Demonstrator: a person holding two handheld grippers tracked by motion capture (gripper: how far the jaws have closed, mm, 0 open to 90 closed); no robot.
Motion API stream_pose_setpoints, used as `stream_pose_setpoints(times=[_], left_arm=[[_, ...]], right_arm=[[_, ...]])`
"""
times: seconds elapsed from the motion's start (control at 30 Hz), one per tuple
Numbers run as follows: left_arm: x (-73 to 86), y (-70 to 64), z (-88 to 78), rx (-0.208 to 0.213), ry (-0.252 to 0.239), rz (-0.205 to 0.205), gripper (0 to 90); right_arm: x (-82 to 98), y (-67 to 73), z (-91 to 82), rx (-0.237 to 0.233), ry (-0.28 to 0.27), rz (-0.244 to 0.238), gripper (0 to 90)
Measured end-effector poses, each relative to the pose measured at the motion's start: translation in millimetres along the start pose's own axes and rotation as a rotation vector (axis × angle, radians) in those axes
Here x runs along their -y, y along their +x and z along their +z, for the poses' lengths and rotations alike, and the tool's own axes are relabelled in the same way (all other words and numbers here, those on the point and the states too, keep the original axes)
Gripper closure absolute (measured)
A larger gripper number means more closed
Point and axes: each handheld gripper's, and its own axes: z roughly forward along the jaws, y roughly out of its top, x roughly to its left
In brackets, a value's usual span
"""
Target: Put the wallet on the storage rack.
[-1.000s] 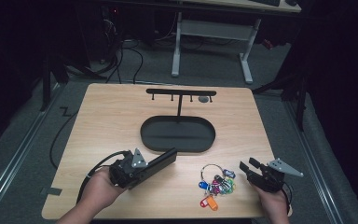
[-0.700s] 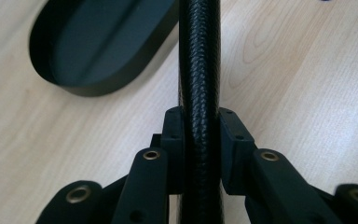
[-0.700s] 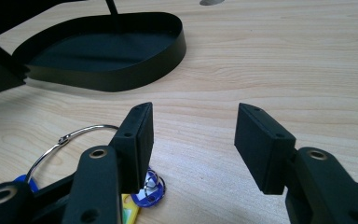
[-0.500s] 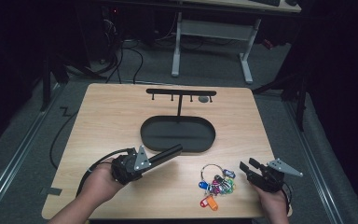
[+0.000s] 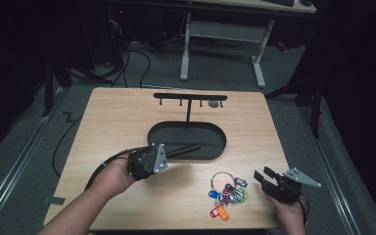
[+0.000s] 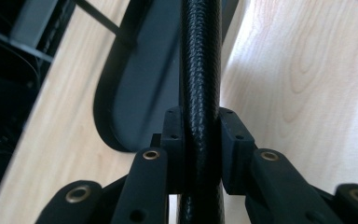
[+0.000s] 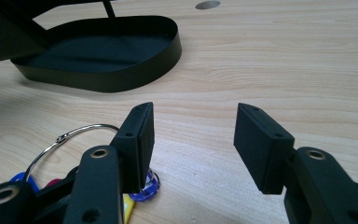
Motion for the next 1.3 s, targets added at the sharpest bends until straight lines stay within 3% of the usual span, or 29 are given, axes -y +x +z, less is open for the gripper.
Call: stream_pose_setpoints(times=[0.3, 0.47, 0.67, 0.83, 1.0, 1.1, 1.17, 1.3], left_arm=[[-15.0, 8.7, 15.9, -0.047, -0.008, 0.110, 74.9], [-17.9, 15.8, 30.5, -0.076, -0.029, 0.135, 74.8], [-24.6, 23.7, 47.7, -0.106, -0.049, 0.196, 74.8], [-26.2, 28.0, 56.4, -0.104, -0.069, 0.208, 74.8], [-28.8, 34.5, 76.1, -0.128, -0.046, 0.238, 74.8], [-29.4, 37.9, 82.0, -0.134, -0.047, 0.239, 74.7], [-30.6, 43.9, 88.3, -0.123, -0.056, 0.207, 74.8], [-31.4, 47.7, 97.1, -0.126, -0.053, 0.210, 74.8]], right_arm=[[4.5, -4.2, -11.4, 0.025, -0.008, 0.006, 48.2], [6.6, -6.6, -15.4, 0.035, -0.009, 0.012, 48.2], [7.1, -6.6, -17.2, 0.035, -0.009, 0.011, 48.4], [6.6, -6.2, -16.8, 0.034, -0.010, 0.010, 48.4], [6.5, -5.5, -17.1, 0.027, -0.011, 0.008, 48.4], [6.7, -6.1, -17.2, 0.027, -0.011, 0.008, 48.4], [6.3, -7.2, -17.1, 0.027, -0.013, 0.005, 48.4], [6.5, -8.1, -16.7, 0.026, -0.011, 0.008, 48.4]])
